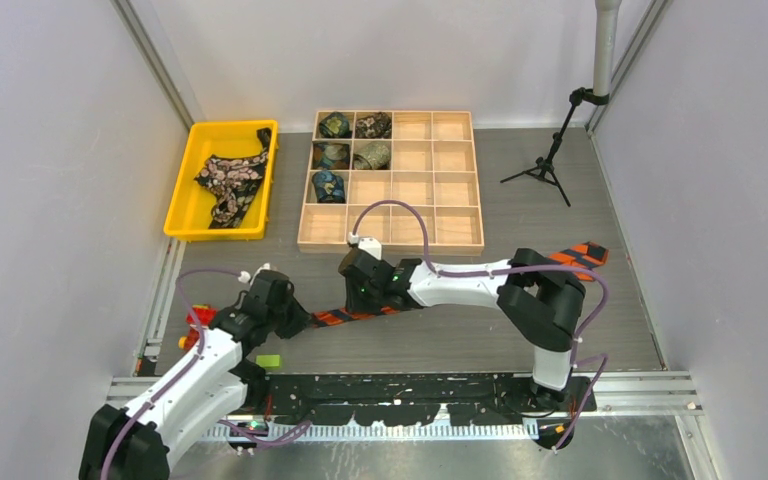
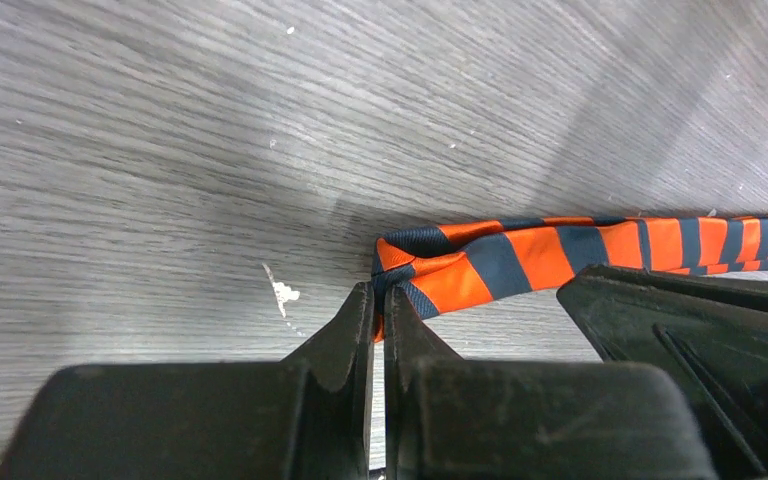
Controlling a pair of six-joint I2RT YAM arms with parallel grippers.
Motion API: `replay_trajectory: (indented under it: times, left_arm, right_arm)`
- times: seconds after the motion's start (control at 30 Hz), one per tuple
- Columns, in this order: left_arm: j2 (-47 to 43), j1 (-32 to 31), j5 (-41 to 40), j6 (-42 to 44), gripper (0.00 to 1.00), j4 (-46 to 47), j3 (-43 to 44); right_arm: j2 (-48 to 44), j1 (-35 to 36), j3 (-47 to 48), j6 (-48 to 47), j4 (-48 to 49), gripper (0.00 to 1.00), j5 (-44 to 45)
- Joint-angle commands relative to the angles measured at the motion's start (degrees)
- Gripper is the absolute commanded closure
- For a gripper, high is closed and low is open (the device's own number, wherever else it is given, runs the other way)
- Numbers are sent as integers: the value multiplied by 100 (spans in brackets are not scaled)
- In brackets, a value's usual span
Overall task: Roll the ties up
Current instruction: Roll the tie at the center of the board.
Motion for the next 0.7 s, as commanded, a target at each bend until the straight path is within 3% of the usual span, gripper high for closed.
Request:
replay_trajectory:
  times: [0.0,0.67]
  left_arm:
    - [-192,21,-371,563,100,-511,465]
    - [-130,24,-373,767,100,-882,944]
  right_arm:
    - [-448,110,441,-110,-152,70,66]
    - [1058,263,1176,378,763,82,-758]
